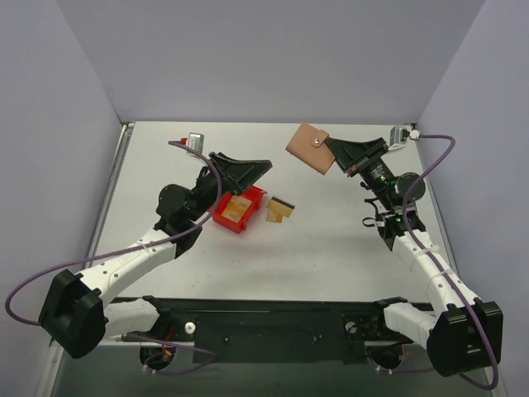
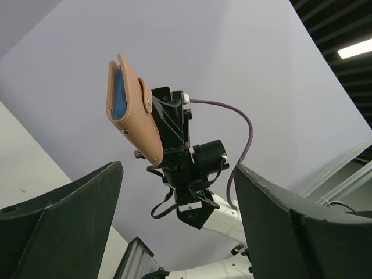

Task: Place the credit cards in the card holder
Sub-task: Open the card holder.

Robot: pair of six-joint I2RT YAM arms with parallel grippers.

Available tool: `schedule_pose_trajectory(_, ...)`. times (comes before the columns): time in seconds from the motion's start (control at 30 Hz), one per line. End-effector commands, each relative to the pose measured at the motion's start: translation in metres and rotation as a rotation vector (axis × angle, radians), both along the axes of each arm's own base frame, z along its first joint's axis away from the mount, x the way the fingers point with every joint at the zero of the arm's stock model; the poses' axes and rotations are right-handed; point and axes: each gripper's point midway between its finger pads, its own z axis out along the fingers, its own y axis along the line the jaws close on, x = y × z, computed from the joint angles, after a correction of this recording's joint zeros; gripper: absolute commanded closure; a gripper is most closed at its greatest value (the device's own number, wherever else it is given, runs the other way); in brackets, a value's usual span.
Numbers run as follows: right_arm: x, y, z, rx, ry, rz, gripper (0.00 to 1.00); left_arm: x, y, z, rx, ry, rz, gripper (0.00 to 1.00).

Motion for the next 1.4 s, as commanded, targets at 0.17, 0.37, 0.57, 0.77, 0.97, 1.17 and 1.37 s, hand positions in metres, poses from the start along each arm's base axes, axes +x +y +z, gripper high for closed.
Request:
schedule_pose_trajectory(0.17,-0.03,0.024,0.056,0.034,-0.199,0.06,1.0,-0.013,-0.007,0.02,-0.06,-0.072,-0.058,0.12)
schedule_pose_trajectory(0.37,-0.035,0.039,0.054,0.004,-0.202,0.071,1.0,-0.009,-0.018,0.017,-0.036,-0.087,-0.063,0.15)
schedule_pose_trajectory(0.57,-0.036,0.045,0.053,-0.004,-0.195,0.087,1.0,-0.01,-0.024,0.017,-0.03,-0.101,-0.056,0.22)
schedule_pose_trajectory(0.77,-0.038,0.05,0.048,-0.017,-0.185,0.1,1.0,-0.009,-0.023,0.023,-0.032,-0.134,-0.038,0.46)
schedule_pose_trajectory(0.97,-0.04,0.054,0.046,-0.027,-0.182,0.119,1.0,-0.006,-0.024,0.023,-0.039,-0.135,-0.034,0.48)
schedule_pose_trajectory(1.17,-0.043,0.056,0.041,-0.035,-0.171,0.13,1.0,-0.003,-0.026,0.021,-0.03,-0.135,-0.026,0.48)
schedule_pose_trajectory(1.37,-0.047,0.057,0.033,-0.058,-0.158,0.143,1.0,-0.002,-0.026,0.02,-0.012,-0.138,-0.017,0.7)
